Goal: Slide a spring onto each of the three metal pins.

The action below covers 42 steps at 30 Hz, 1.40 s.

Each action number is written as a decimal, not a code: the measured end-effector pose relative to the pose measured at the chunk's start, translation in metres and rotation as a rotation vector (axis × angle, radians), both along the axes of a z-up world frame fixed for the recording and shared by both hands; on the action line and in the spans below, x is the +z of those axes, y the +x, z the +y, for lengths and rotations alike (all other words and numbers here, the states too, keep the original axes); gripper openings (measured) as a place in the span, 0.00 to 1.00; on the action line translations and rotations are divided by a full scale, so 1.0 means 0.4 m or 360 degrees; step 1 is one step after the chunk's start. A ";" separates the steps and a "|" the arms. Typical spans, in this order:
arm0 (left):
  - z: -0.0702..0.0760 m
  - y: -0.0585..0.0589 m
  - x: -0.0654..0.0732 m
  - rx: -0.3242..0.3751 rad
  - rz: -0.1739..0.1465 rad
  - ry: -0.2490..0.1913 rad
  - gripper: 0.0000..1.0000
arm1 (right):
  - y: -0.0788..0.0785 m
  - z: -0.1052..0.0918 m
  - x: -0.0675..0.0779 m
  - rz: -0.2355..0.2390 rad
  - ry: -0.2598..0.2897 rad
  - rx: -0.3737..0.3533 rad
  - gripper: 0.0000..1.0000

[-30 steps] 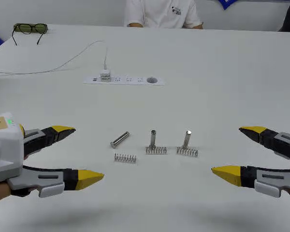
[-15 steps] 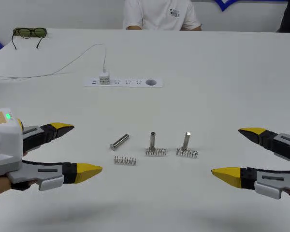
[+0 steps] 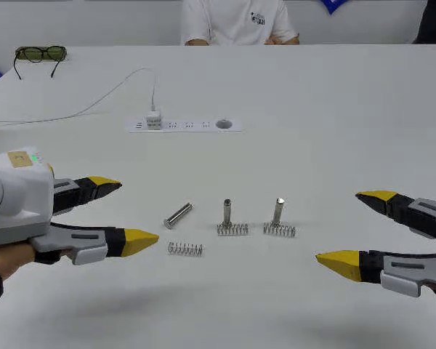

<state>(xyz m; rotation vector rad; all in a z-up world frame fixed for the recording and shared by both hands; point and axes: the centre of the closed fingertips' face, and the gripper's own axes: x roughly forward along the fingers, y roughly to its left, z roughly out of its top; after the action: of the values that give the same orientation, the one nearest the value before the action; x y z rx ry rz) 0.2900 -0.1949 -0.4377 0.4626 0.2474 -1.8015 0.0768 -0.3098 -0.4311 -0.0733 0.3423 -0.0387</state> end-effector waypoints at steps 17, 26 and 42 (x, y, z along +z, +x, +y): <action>-0.102 0.004 -0.047 -0.0064 -0.0060 0.0150 0.60 | -0.007 -0.008 -0.002 -0.0001 0.0014 -0.0021 0.74; -0.142 0.024 -0.082 -0.0009 -0.0059 0.0236 0.53 | -0.007 -0.008 -0.006 0.0006 0.0021 -0.0019 0.74; -0.187 0.026 -0.151 -0.0021 -0.0117 0.0451 0.45 | -0.011 -0.013 -0.018 0.0024 0.0043 -0.0026 0.73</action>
<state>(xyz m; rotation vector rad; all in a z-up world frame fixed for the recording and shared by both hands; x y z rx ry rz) 0.3004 -0.2697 -0.4980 0.7305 0.4521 -1.7654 0.0725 -0.3149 -0.4383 -0.0442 0.3585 -0.0495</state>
